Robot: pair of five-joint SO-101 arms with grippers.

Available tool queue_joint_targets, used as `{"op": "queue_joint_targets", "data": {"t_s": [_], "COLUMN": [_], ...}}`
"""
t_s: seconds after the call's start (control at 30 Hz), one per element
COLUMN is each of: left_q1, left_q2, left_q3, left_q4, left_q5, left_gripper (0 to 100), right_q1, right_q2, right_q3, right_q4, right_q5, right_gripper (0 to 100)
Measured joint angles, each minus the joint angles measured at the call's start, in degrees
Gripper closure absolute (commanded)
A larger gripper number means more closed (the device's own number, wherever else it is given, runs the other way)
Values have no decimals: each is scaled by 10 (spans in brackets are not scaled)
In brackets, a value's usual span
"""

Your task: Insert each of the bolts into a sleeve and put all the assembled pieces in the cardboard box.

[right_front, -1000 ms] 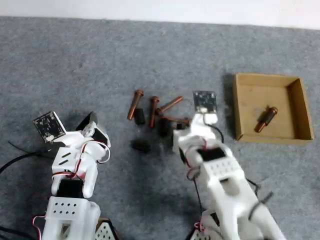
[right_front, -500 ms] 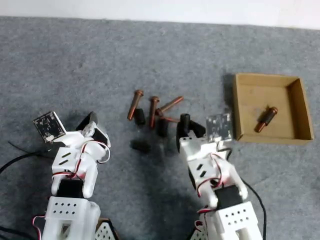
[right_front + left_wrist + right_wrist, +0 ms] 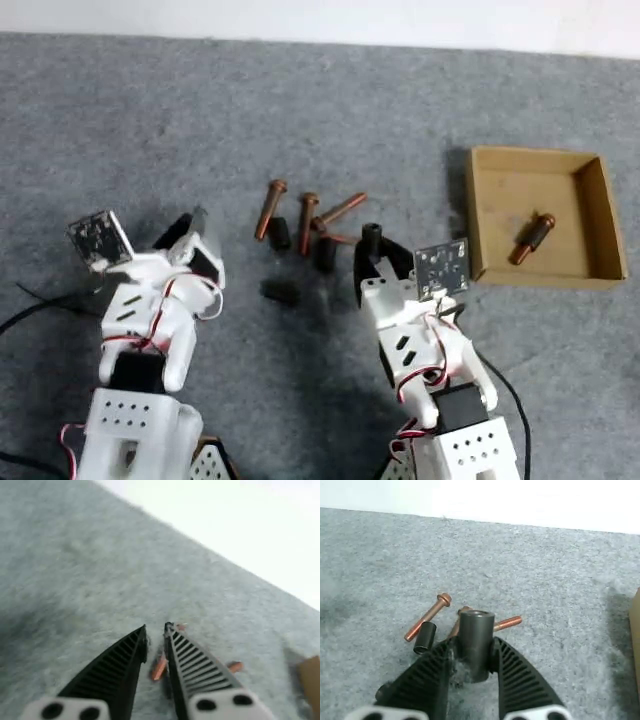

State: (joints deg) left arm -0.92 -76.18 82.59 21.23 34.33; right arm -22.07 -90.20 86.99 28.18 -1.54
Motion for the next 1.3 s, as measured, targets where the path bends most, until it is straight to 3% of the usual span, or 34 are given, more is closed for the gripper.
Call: {"op": "queue_joint_targets", "data": {"t_s": [0.17, 0.43, 0.57, 0.8, 1.07, 1.3], "left_q1": [49, 84, 84, 84, 103, 100], "left_q2": [168, 664, 847, 925, 1030, 1077], "left_q3": [-132, -443, -576, -710, -757, -817], "left_q4": [0, 2, 40, 169, 168, 167], "left_q5": [-23, -66, -69, -76, -155, -161], "left_gripper": [919, 915, 842, 808, 808, 808], "right_q1": [0, 0, 0, 0, 0, 0], "right_q2": [-1, -3, -3, -5, -6, -6], "right_q3": [23, 34, 34, 45, 75, 76], "right_q4": [0, 0, 0, 0, -31, -31], "right_q5": [0, 5, 37, 45, 47, 47], "right_gripper": [994, 994, 994, 994, 994, 994]}}
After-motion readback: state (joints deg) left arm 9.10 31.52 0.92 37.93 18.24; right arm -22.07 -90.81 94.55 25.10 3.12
